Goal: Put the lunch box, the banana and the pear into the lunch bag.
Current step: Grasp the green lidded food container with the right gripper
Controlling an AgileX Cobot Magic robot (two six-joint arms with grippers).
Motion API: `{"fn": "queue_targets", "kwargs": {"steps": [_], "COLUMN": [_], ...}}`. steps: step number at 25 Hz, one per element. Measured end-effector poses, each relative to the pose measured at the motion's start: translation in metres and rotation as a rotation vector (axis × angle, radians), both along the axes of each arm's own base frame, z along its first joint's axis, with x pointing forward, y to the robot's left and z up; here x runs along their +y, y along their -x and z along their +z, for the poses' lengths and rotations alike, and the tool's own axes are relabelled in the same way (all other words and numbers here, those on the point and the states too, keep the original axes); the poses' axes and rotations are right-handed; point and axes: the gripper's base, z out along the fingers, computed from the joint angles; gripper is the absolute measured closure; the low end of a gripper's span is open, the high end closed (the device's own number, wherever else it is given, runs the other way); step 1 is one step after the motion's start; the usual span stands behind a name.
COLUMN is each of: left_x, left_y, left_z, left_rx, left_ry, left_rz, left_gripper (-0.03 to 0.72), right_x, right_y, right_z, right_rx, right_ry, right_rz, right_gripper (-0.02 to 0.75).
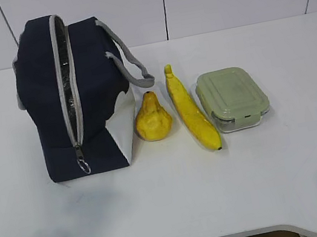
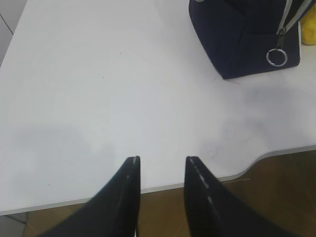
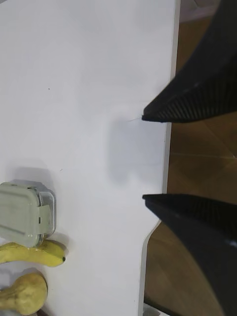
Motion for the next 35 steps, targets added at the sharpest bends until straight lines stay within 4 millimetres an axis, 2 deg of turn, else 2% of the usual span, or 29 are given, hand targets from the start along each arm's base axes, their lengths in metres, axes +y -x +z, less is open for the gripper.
{"fn": "queue_targets", "kwargs": {"steps": [13,19,24,35], "left_x": [0.000,0.000,0.000,0.000], "left_y": [0.000,0.000,0.000,0.000], "left_z": [0.000,0.000,0.000,0.000], "left_rx": [0.000,0.000,0.000,0.000], "left_ry": [0.000,0.000,0.000,-0.001], "left_rz": [0.000,0.000,0.000,0.001], "left_gripper": [0.454,0.454,0.454,0.454], "right_x": [0.000,0.004,0.007,0.016], "right_y": [0.000,0.001,-0.023,-0.094], "right_z": [0.000,0.011,0.021,0.032], "right_rx": [0.000,-0.017,0.095,0.349], "right_ry": [0.000,-0.037,-0.069,-0.152], "right_rz": [0.000,0.026,0.042,0.061], "right_gripper": [0.352,0.352,0.352,0.352]}}
